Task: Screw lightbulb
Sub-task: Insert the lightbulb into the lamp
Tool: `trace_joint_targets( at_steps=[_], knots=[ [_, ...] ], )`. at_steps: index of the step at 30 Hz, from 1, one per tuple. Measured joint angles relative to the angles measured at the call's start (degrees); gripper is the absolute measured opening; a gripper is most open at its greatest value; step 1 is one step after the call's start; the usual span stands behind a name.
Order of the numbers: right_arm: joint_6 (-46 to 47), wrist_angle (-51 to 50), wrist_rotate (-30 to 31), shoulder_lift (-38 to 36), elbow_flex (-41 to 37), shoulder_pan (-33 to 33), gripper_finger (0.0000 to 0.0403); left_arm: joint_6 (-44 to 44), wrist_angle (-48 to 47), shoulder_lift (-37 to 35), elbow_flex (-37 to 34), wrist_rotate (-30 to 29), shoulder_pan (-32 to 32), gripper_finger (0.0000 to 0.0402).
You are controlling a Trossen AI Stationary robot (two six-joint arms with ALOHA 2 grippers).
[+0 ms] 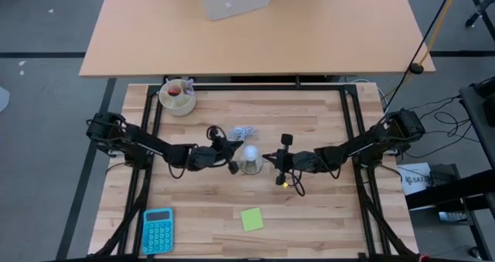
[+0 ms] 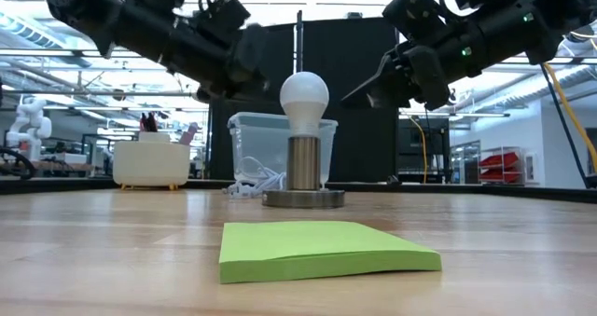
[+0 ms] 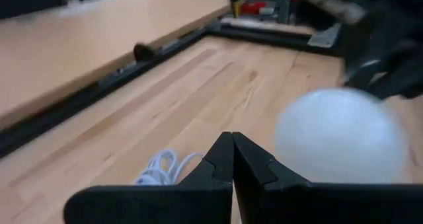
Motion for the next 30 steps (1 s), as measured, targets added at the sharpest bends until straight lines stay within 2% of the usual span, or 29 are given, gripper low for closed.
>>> trace_joint_targets(
  at_steps=[7,10,12,14,20,23,30],
  knots=[
    [-0.39,0.14,0.21,0.00,0.00,-1.51,0.0000,12.50,3.17,-4.86,0.00,-3.85,-6.39,0.0001],
    [-0.84,1.16,0.21,0.00,0.00,-2.87,0.0000,15.10,1.90,-6.48,0.00,2.35,-8.28,0.0001],
    [-1.41,2.47,0.21,0.00,0.00,-3.89,0.0000,14.39,0.84,-6.35,0.00,8.59,-8.44,0.0001],
    [-2.25,4.42,0.21,0.00,0.00,-4.85,0.0000,11.86,0.07,-5.72,0.00,11.86,-7.58,0.0001],
    [-3.23,8.47,-0.63,0.00,0.12,-5.92,0.0000,5.46,-2.43,-2.01,-0.02,13.83,-4.18,0.0001],
    [-2.97,6.26,-1.09,0.00,1.26,-5.92,0.0000,4.18,-2.13,-0.69,0.00,15.82,-2.70,0.0001],
    [-2.91,3.40,-2.39,0.00,2.82,-5.92,0.0000,2.46,-2.33,0.08,0.00,16.09,-1.46,0.0001]
  ],
)
